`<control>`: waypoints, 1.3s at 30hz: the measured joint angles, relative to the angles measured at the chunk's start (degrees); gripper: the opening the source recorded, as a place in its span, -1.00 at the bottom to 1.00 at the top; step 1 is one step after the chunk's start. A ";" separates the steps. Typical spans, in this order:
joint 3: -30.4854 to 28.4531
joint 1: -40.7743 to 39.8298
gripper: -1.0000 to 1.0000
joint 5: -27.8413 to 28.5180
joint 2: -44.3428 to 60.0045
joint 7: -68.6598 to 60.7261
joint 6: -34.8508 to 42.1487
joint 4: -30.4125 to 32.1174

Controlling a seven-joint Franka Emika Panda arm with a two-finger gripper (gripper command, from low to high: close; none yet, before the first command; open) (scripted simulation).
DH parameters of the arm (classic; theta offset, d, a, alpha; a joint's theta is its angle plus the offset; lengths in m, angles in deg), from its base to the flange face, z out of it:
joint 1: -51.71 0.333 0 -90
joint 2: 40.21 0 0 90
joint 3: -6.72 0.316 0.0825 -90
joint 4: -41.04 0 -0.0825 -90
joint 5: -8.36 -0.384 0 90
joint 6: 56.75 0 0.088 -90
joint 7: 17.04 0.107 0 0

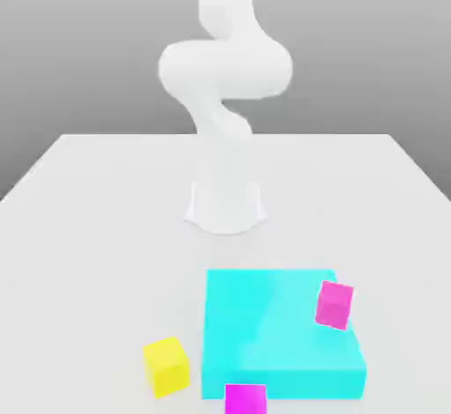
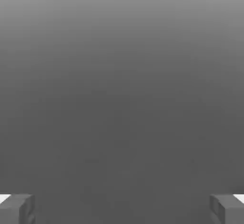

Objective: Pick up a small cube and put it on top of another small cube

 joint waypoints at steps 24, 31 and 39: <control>5.71 -15.98 0.00 3.82 49.64 48.78 -23.36 14.04; 2.69 -13.71 -1.00 5.88 61.75 52.08 -32.62 12.52; 3.62 -14.44 -1.00 4.96 58.95 51.47 -30.52 13.06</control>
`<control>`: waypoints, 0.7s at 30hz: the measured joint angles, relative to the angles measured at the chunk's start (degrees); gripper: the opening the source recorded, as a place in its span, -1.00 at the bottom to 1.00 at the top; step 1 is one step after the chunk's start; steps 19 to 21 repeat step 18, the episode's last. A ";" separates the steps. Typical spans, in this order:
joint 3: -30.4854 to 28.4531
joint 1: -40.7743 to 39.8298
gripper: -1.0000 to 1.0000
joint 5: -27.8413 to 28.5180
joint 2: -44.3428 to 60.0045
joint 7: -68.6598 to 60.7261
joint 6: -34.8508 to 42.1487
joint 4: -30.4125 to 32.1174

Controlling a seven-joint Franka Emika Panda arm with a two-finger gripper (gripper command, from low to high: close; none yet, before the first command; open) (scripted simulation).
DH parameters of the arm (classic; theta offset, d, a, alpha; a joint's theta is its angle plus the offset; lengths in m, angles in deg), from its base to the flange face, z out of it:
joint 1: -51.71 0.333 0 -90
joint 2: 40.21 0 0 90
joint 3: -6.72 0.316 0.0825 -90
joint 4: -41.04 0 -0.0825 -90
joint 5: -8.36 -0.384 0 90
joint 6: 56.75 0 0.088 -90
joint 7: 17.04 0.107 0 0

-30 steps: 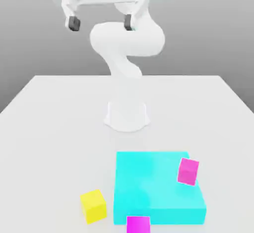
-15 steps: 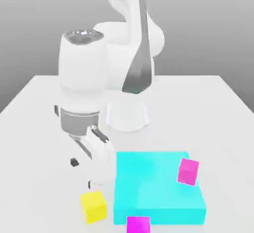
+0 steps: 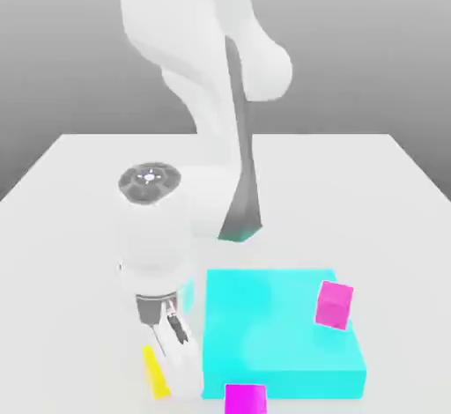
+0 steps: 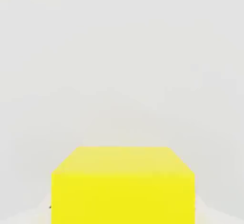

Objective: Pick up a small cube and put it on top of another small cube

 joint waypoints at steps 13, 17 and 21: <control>7.43 6.33 -1.00 1.75 -1.26 -7.00 13.59 -11.82; 6.45 7.22 1.00 3.21 1.81 -6.04 10.90 -12.09; 6.45 7.22 1.00 3.21 1.81 -6.04 10.90 -12.09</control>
